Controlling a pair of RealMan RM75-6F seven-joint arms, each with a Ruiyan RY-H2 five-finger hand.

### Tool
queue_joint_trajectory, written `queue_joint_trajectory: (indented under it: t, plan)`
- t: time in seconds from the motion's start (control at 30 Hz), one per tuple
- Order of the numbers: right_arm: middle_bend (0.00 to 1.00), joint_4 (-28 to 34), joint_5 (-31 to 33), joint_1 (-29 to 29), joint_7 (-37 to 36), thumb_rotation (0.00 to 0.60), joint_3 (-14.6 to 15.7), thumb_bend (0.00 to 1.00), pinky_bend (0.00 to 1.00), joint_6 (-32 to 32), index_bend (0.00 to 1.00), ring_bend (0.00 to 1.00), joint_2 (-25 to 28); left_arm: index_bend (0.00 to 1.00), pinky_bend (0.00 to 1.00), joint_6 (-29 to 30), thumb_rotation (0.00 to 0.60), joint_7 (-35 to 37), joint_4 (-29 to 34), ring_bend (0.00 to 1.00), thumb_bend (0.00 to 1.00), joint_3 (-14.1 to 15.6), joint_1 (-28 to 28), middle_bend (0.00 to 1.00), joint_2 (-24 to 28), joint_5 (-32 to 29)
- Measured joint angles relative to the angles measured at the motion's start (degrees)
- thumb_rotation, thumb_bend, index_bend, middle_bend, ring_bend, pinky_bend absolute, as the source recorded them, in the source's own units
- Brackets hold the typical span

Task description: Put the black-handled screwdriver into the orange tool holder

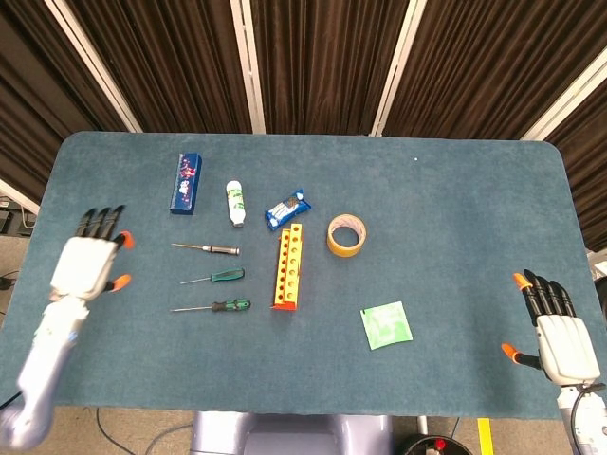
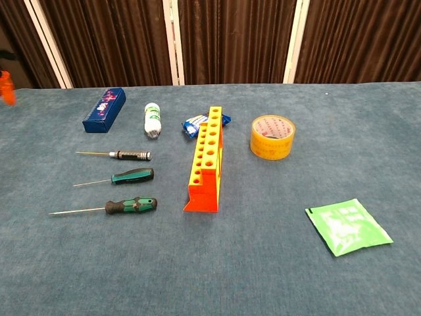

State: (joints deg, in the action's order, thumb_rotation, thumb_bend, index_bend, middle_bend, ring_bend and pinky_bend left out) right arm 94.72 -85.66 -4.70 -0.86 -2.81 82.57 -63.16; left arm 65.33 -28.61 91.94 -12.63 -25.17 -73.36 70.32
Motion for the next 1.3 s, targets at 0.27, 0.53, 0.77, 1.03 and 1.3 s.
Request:
queue_joint_trajectory:
  t: [0.27, 0.53, 0.77, 1.03, 1.3]
  plan:
    - [0.0, 0.24, 0.86, 0.13, -1.19, 0.6, -0.21, 0.03, 0.0, -0.22, 0.0, 0.0, 0.16, 0.45, 0.0, -5.36, 0.6, -6.36, -6.46, 0.0, 0.17, -2.25, -7.81, 0.01, -7.87, -7.39]
    - [0.0, 0.33, 0.66, 0.29, -2.84, 0.6, -0.32, 0.03, 0.0, 0.16, 0.0, 0.0, 0.33, 0.46, 0.0, -9.4, 0.6, -8.76, -13.72, 0.0, 0.22, -3.0, -13.71, 0.02, -14.61, -12.32]
    - [0.0, 0.38, 1.02, 0.43, -4.53, 0.6, -0.48, 0.03, 0.0, 0.13, 0.0, 0.0, 0.61, 0.46, 0.0, -12.36, 0.6, -8.98, -21.22, 0.0, 0.26, -2.84, -17.68, 0.03, -20.29, -15.22]
    - [0.0, 0.15, 1.09, 0.52, -6.17, 0.6, -0.68, 0.03, 0.0, 0.27, 0.01, 0.0, 0.74, 0.47, 0.0, -15.05, 0.6, -6.95, -28.54, 0.0, 0.3, -2.38, -21.07, 0.03, -25.3, -16.34]
    - [0.0, 0.28, 1.04, 0.49, -6.38, 0.6, -0.72, 0.03, 0.0, 0.21, 0.01, 0.0, 0.78, 0.48, 0.0, -16.43, 0.6, -5.53, -32.9, 0.0, 0.3, -1.6, -22.62, 0.02, -28.15, -16.85]
